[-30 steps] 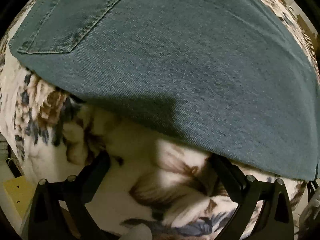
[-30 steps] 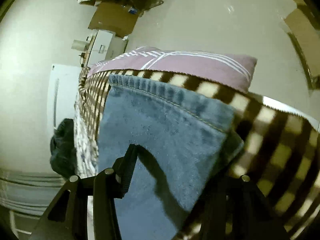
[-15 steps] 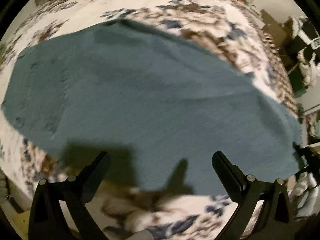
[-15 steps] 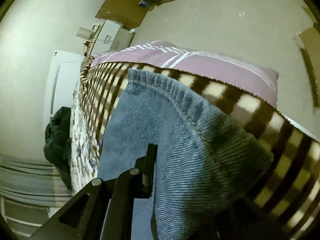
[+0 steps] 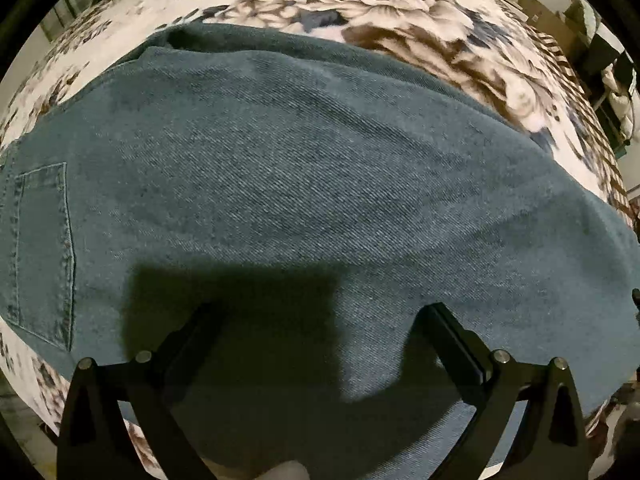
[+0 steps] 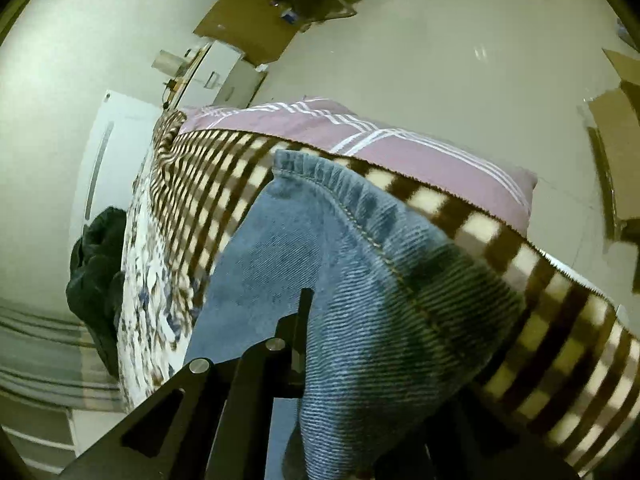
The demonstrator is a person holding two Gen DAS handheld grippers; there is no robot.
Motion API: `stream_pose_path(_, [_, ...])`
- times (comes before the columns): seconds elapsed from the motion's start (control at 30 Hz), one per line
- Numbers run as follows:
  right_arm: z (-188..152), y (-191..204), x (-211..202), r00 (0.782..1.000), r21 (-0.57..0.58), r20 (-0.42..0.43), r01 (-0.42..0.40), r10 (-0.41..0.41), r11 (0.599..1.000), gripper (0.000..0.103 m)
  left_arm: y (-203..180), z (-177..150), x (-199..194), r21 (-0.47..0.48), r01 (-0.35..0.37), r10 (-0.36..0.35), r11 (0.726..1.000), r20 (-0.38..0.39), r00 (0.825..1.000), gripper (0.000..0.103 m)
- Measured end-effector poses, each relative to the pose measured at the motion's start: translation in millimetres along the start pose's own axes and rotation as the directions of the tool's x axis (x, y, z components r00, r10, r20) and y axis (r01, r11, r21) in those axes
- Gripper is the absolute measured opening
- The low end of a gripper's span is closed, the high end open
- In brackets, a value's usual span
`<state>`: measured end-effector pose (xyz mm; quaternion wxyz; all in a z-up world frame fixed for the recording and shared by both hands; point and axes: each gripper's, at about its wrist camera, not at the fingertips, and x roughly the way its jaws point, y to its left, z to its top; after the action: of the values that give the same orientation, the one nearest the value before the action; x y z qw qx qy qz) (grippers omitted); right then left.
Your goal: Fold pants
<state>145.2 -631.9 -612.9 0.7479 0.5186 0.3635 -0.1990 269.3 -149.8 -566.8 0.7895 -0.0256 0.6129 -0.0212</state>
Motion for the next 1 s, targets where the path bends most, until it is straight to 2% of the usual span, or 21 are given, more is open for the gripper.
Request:
stream_pose_path(0.13, [-2.5,11.8,-11.1,1.000,0.001,0.015,-0.024,0.024,1.000,0.005,12.2,-3.8,-10.9,-0.006,0.016,-0.016,1.000,-0.008,1.000,0.103])
stream_pose_path(0.23, [-6.2,33.9,-28.0,0.999,-0.051,0.026,-0.044,0.045,0.998,0.005,18.5,-5.2,-20.3,-0.012,0.023,-0.023,1.000,-0.013,1.000,0.103])
stream_pose_path(0.47, [-46.6,116.1,-68.7,0.988,-0.205,-0.010,-0.153,0.155,0.967,0.005,48.9,-4.8,-58.8,-0.055,0.051,-0.049,0.997,0.036,0.998,0.103])
stream_pose_path(0.6, [-87.1,159.2,-78.1,0.975,-0.257,-0.065,-0.220,0.211,0.941,0.005,80.8,-8.9,-80.9,-0.111,0.078,-0.072,0.991,0.055,0.996,0.103])
stream_pose_path(0.73, [-139.1,197.9,-67.8,0.961,-0.293,-0.147,-0.267,0.233,0.918,0.005,113.0,-10.3,-98.0,-0.157,0.086,-0.075,0.984,0.075,0.994,0.103])
stream_pose_path(0.9, [-212.9,230.1,-31.1,0.945,-0.344,-0.256,-0.284,0.202,0.895,0.005,164.0,-9.3,-105.6,-0.235,0.079,-0.063,0.969,0.076,0.995,0.103])
stream_pose_path(1.0, [-268.1,248.1,0.4,0.938,-0.395,-0.308,-0.276,0.157,0.876,0.005,198.8,-15.2,-106.6,-0.265,0.062,-0.043,0.962,0.078,0.996,0.103])
